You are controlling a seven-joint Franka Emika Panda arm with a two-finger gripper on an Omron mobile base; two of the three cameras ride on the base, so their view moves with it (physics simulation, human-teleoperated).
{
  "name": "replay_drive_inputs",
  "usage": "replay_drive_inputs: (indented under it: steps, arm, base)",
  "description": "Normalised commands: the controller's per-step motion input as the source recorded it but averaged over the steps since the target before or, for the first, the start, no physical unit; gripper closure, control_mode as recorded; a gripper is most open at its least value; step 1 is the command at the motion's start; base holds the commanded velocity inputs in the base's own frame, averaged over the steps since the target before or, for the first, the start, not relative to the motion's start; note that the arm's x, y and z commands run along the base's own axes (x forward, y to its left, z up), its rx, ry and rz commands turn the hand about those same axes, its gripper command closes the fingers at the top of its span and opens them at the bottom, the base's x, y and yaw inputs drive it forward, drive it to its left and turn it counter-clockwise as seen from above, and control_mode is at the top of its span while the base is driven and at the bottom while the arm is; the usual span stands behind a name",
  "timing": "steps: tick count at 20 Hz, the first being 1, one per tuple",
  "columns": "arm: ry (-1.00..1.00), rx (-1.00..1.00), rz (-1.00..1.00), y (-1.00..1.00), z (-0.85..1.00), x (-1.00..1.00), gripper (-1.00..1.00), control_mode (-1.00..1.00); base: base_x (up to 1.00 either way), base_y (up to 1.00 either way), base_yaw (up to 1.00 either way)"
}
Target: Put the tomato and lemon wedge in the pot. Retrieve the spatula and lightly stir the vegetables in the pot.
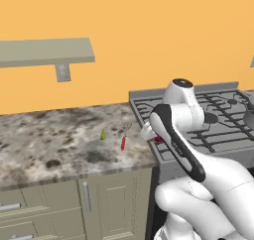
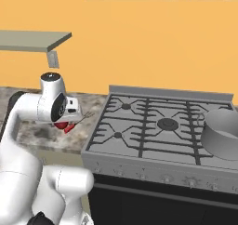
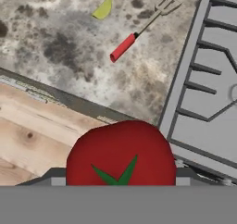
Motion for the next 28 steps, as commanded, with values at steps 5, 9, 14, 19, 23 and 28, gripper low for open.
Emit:
replay_drive_inputs:
  steps: [5, 9, 14, 19, 23, 28]
  arm:
    - [0.05, 0.00, -0.07, -0.03, 0.66, -0.66, 1.00, -1.00]
    - [0.00, 0.00, -0.03, 0.00, 0.04, -0.07, 1.00, -1.00]
    - [0.00, 0.00, 0.00, 0.00, 0.00, 0.00, 1.00, -1.00]
    - [0.00, 0.00, 0.00, 0.00, 0.00, 0.00, 1.00, 1.00]
    - [0.00, 0.00, 0.00, 0.00, 0.00, 0.00, 1.00, 1.00]
    - [0.00, 0.00, 0.00, 0.00, 0.00, 0.00, 1.00, 1.00]
  base:
    - [0.00, 0.00, 0.00]
    - [0.00, 0.00, 0.00]
    - [0.00, 0.00, 0.00]
    - [-0.68, -0.39, -0.11]
    - [-0.70, -0.99, -0.25]
    - [0.18, -1.00, -0.22]
